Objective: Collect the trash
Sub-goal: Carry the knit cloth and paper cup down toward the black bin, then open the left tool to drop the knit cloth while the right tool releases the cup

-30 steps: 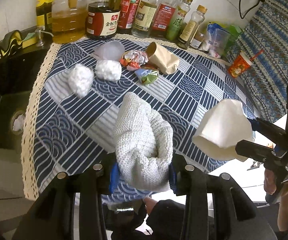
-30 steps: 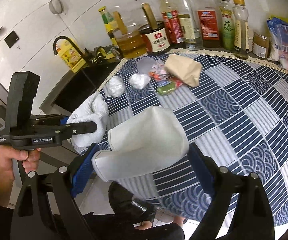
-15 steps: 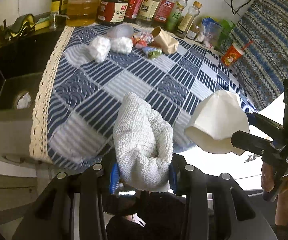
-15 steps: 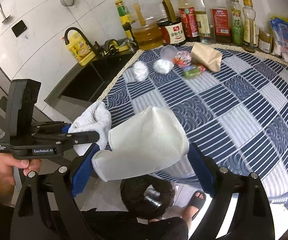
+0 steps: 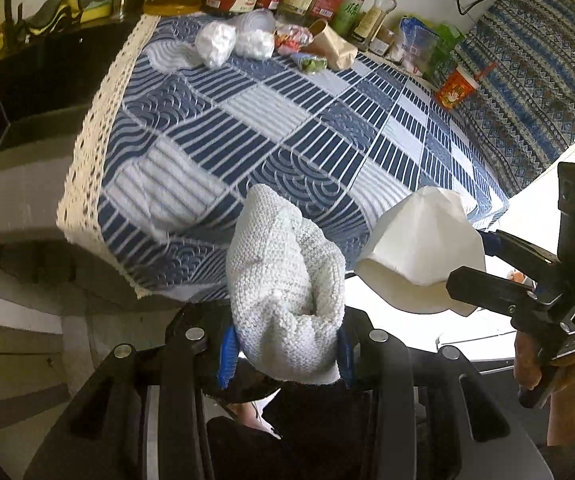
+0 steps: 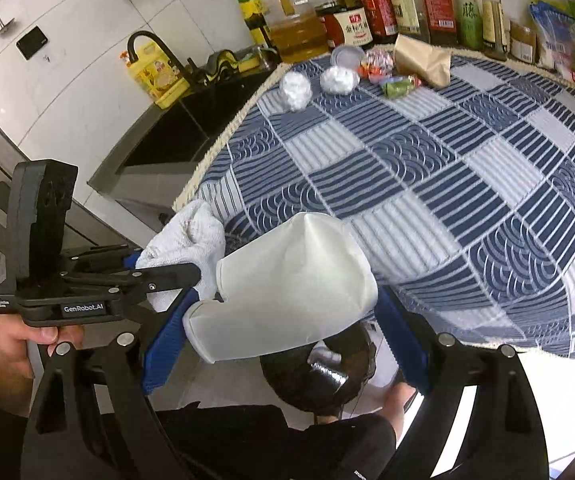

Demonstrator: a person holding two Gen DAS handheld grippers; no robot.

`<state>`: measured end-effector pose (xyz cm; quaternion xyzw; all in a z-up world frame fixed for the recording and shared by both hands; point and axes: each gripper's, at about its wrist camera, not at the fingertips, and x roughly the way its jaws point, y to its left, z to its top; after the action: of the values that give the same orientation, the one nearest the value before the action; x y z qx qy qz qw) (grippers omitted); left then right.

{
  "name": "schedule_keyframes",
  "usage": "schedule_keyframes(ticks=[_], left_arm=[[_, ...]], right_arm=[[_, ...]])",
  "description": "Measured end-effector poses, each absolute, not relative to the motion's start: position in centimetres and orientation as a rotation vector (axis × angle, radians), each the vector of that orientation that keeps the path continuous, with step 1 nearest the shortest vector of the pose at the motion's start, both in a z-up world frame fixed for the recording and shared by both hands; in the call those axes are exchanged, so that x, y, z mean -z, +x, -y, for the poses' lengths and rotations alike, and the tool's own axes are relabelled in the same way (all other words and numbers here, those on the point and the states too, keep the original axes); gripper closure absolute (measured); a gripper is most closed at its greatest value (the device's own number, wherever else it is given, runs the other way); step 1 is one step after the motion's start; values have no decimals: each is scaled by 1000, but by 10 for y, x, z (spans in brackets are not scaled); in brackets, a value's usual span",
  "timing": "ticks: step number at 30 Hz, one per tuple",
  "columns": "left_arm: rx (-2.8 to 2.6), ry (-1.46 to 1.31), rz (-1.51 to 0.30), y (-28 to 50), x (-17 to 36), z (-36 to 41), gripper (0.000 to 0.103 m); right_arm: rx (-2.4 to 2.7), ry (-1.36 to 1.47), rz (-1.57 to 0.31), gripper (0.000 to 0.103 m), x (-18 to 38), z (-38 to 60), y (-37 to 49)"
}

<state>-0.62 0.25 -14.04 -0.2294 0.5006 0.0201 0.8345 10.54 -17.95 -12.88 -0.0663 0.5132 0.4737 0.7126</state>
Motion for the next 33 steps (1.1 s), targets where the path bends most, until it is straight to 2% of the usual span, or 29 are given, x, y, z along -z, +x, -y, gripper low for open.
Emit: schedule_keyframes(ticks=[16,28,31,33], left_arm=[[-44,-552,-1209,-33,200,1,66],[-55,-599,-1288,-45,231,-3,64],[-58,-616,-1298,-45,234,-6,58],[-64,-605,-1317,-42,235,-5,37]], right_arm=[[-1003,-140,-1326,15,200,178,88],[-998,-86,-1403,15,222,169,93],[-996,-63,-1404,15,221,167,94],[-992,-70,-1361,10,212,162,93]])
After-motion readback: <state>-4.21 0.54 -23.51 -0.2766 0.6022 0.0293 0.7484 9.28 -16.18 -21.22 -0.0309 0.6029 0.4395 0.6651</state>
